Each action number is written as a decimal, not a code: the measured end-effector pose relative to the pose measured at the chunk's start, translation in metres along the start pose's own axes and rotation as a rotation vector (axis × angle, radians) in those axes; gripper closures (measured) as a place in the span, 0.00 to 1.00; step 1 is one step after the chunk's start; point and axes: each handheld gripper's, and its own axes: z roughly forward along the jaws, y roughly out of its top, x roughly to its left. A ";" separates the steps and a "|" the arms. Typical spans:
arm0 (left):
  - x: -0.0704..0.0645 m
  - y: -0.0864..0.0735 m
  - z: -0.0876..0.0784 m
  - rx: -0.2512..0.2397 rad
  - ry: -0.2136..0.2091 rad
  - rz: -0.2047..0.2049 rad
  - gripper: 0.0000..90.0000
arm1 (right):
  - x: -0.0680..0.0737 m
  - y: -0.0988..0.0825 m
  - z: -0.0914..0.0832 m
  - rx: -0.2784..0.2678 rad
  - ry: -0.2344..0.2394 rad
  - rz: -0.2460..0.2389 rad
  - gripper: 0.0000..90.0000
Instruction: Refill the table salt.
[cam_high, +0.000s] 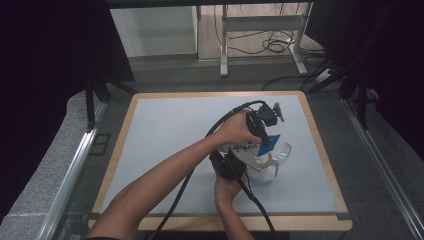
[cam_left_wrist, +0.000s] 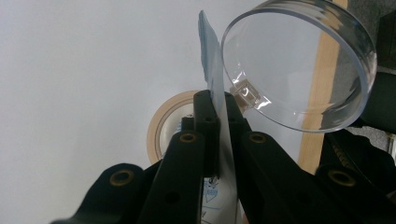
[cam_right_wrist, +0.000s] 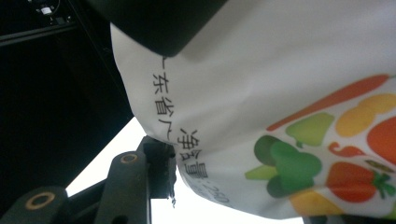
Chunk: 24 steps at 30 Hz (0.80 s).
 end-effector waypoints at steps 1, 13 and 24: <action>0.000 0.000 0.000 -0.001 0.001 0.000 1.00 | 0.000 0.000 0.000 0.000 -0.001 0.000 0.59; -0.001 0.000 0.000 -0.008 -0.002 0.000 1.00 | -0.001 0.000 -0.001 -0.001 -0.004 -0.012 0.59; 0.000 0.000 0.001 -0.009 -0.004 0.000 1.00 | -0.001 -0.001 -0.001 -0.001 -0.006 -0.014 0.59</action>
